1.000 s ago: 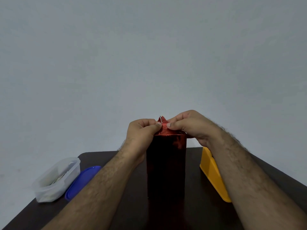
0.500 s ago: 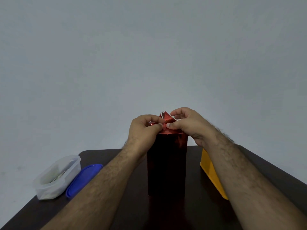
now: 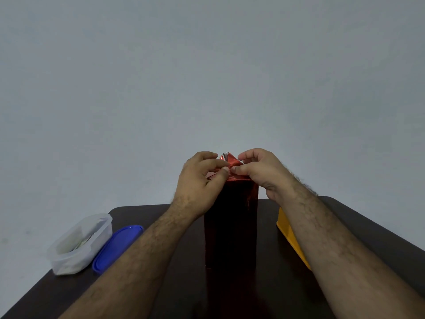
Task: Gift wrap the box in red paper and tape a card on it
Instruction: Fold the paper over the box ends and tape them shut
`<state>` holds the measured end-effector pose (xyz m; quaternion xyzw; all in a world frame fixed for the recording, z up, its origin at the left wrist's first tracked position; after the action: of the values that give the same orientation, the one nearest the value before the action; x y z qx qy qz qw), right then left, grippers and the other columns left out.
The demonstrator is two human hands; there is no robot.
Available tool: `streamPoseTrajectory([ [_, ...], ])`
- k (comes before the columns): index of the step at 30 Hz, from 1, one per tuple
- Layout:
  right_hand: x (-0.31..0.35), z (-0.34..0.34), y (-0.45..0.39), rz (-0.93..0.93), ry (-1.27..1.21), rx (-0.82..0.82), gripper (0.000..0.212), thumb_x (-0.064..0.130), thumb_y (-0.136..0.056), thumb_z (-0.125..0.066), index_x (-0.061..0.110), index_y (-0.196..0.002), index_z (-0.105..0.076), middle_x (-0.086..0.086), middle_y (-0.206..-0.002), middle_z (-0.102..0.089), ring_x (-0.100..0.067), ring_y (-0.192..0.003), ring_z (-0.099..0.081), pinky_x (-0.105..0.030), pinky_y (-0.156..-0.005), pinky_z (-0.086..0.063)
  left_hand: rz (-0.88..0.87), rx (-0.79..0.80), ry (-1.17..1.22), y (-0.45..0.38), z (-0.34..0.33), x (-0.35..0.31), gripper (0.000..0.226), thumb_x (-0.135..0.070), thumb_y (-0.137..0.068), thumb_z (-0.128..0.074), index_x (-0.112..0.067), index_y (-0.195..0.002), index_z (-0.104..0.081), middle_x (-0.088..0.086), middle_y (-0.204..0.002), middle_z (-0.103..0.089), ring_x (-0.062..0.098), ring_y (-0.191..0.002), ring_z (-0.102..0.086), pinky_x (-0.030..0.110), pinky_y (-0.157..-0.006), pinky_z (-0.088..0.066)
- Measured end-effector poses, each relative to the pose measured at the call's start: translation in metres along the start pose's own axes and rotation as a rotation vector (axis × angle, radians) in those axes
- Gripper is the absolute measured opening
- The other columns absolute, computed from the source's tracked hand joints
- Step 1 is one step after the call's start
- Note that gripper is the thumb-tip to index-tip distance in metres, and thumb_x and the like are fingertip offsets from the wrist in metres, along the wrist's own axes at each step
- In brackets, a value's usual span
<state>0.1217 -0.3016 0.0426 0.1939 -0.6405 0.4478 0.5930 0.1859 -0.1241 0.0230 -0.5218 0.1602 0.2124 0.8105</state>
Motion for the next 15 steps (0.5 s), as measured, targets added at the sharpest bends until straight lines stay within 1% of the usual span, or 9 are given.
streamPoseTrajectory([
  [2,-0.0010,0.0000,-0.0014,-0.005,-0.008,0.009,0.040,0.005,-0.076,-0.092,0.017,-0.109,-0.073,-0.010,-0.118,-0.072,-0.021,-0.107,-0.072,-0.031,-0.088,-0.060,-0.029,-0.005,-0.001,-0.0001,0.0008,-0.0007,0.032,-0.048,-0.094,-0.060,-0.032,-0.106,-0.085,-0.013,-0.132,-0.065,0.011,-0.130,-0.057,0.041,-0.106,-0.052],
  [4,-0.0019,0.0010,-0.0016,-0.008,-0.008,0.008,0.039,0.006,-0.076,-0.092,0.017,-0.109,-0.073,-0.010,-0.118,-0.072,-0.021,-0.108,-0.072,-0.032,-0.092,-0.060,0.002,0.038,0.007,-0.0008,0.0005,0.0010,0.032,-0.049,-0.098,-0.058,-0.034,-0.102,-0.086,-0.013,-0.134,-0.064,0.010,-0.131,-0.055,0.041,-0.105,-0.053],
  [7,-0.0018,0.0023,-0.0020,-0.020,-0.015,0.002,0.037,0.005,-0.078,-0.090,0.015,-0.109,-0.073,-0.008,-0.114,-0.074,-0.020,-0.106,-0.072,-0.030,-0.090,-0.059,0.084,0.064,0.062,0.0010,-0.0018,0.0022,0.029,-0.043,-0.103,-0.060,-0.030,-0.104,-0.086,-0.012,-0.134,-0.062,0.003,-0.125,-0.056,0.038,-0.106,-0.052],
  [10,-0.0011,0.0002,-0.0006,-0.037,-0.027,0.016,0.036,0.004,-0.078,-0.089,0.015,-0.108,-0.073,-0.006,-0.113,-0.075,-0.020,-0.106,-0.073,-0.034,-0.096,-0.060,0.144,0.067,0.102,0.0019,-0.0021,-0.0004,0.036,-0.046,-0.091,-0.055,-0.034,-0.108,-0.085,-0.016,-0.131,-0.062,-0.003,-0.121,-0.056,0.035,-0.111,-0.049],
  [12,-0.0009,-0.0008,-0.0004,-0.039,-0.019,0.004,0.037,0.003,-0.077,-0.089,0.016,-0.108,-0.073,-0.005,-0.111,-0.075,-0.019,-0.105,-0.073,-0.034,-0.096,-0.060,0.136,0.062,0.080,0.0006,-0.0012,-0.0008,0.039,-0.043,-0.087,-0.053,-0.036,-0.109,-0.085,-0.015,-0.137,-0.060,0.000,-0.127,-0.053,0.038,-0.112,-0.049],
  [15,0.0005,-0.0007,0.0010,-0.036,-0.030,0.005,0.038,0.002,-0.076,-0.090,0.013,-0.109,-0.073,-0.007,-0.109,-0.076,-0.020,-0.101,-0.075,-0.035,-0.093,-0.061,0.003,-0.010,0.055,0.0029,0.0002,-0.0003,0.037,-0.041,-0.090,-0.055,-0.037,-0.114,-0.083,-0.018,-0.141,-0.058,0.005,-0.140,-0.046,0.045,-0.116,-0.046],
])
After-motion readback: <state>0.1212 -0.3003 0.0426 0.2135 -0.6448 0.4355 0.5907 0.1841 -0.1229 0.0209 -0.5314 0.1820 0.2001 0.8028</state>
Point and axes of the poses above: each hand's wrist, its own y-axis away from the middle knuckle, its own z-axis out of the back of the hand, x = y × z, the point moved 2 cm from there along -y, towards the middle knuckle
